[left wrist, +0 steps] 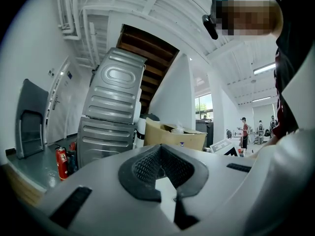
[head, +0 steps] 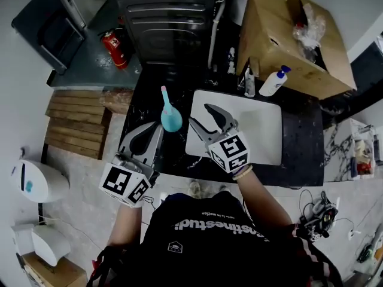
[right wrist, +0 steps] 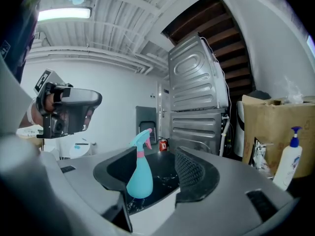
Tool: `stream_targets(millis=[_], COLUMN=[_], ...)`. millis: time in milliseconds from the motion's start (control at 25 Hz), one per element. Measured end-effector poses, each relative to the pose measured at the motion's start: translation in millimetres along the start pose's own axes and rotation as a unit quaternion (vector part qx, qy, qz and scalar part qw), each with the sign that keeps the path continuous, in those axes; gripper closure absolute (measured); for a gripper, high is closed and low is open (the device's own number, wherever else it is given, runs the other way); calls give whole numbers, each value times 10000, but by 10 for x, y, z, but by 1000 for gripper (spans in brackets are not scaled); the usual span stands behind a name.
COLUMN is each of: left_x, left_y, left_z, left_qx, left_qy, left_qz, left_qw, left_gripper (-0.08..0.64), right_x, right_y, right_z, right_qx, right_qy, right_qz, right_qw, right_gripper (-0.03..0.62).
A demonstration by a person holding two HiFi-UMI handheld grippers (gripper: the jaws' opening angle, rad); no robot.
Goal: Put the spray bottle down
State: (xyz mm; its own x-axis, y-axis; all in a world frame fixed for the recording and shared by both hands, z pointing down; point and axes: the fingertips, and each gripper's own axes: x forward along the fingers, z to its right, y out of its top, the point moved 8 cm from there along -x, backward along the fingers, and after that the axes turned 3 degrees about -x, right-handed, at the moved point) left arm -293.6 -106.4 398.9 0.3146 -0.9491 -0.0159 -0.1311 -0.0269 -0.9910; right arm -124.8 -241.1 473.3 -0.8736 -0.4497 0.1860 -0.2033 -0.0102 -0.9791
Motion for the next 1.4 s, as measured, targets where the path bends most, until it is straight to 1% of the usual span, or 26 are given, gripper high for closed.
stream_targets(millis=[240,520,760,920,1080,1200,1280,1400], left_x=[475,1036,1420,1629,1798,1896,1933,1964], left_y=[14,5,-18,-10,3,14,33,58], left_z=[311,732,1133,1440,1748,1945,2056,2189], left_qx=[-9,-13,17,67,109,165,205,319], left_qy=[-553,-1170,-1660,-1997,-2296,-2496,-2574,-2595], left_qz=[-52,-41,-37,-5,19,51,78,110], left_qw=[9985,9931,9861,9798,9732,9682,9661,9652], left_gripper=[546,546,546,545,545,546,545,546], right_x=[-512,-1149,-1710,-2055,-2356,-2525,-2618,-2715], right_y=[8,168,356,451,491,531,556,571], right_z=[270,631,841,912,971,984,993,1008], right_qx=[89,95,124,38,215,196,200,216], right_qy=[-458,-1006,-1436,-1629,-1798,-1889,-1931,-1918], right_qz=[108,250,510,605,730,783,810,808], right_qw=[9989,9946,9883,9848,9808,9787,9776,9779], right_gripper=[339,341,378,401,433,462,482,498])
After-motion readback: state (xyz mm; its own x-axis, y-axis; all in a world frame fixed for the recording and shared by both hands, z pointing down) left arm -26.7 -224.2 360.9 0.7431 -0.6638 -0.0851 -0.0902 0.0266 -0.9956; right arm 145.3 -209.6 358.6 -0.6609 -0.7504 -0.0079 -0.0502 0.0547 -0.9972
